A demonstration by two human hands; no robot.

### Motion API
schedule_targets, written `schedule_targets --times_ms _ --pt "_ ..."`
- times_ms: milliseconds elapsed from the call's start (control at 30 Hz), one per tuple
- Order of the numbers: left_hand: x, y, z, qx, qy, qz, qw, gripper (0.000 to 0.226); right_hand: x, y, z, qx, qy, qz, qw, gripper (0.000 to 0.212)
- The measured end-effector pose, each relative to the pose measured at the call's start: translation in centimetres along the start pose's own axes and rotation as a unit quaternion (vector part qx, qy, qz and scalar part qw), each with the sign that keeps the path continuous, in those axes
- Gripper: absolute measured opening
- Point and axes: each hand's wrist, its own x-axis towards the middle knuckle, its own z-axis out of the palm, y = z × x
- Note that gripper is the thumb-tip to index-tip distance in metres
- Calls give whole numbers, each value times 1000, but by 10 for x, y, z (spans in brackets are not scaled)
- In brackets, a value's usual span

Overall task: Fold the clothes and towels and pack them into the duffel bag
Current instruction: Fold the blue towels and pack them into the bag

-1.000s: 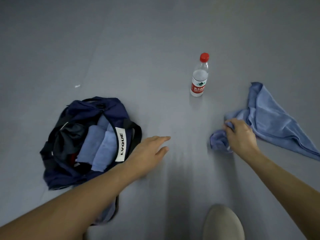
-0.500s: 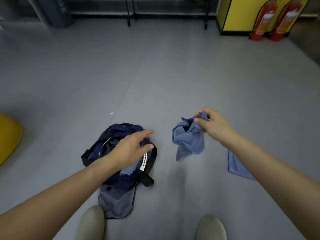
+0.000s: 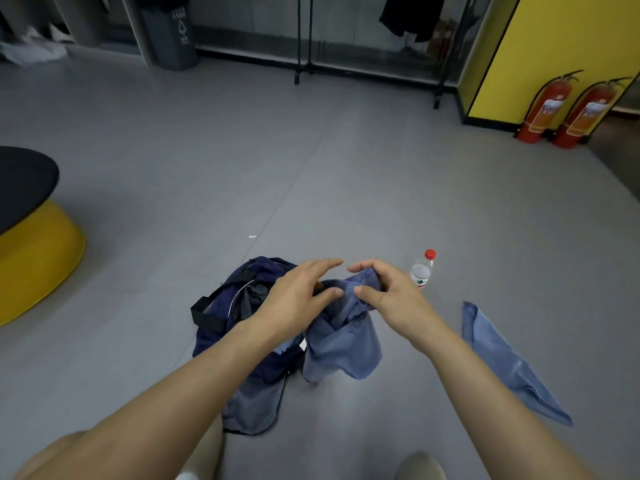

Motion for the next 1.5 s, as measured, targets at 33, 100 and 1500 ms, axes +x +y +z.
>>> schedule_targets --times_ms 33,100,1500 --pt "1 -3 -2 7 2 6 1000 43 1 -1 6 -3 -6 -13 1000 31" --pt "3 -8 -8 11 -4 5 1000 25 6 -2 16 8 -4 -25 1000 32" --pt "32 26 2 -147 99 16 984 11 29 11 0 -126 88 -9 988 14"
